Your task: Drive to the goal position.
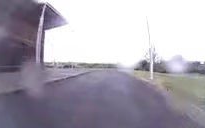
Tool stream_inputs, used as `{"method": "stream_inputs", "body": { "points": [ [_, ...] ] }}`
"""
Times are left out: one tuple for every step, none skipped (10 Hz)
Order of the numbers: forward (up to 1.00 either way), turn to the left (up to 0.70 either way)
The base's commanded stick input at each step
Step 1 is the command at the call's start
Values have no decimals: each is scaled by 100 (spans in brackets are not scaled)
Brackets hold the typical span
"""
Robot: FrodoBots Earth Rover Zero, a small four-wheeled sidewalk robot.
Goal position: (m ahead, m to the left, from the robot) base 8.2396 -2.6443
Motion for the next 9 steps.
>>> {"method": "stream_inputs", "body": {
  "points": [
    [100,40],
    [100,38],
    [100,36],
    [100,19],
    [100,2],
    [100,0],
    [100,0],
    [100,0],
    [100,0]
  ]
}}
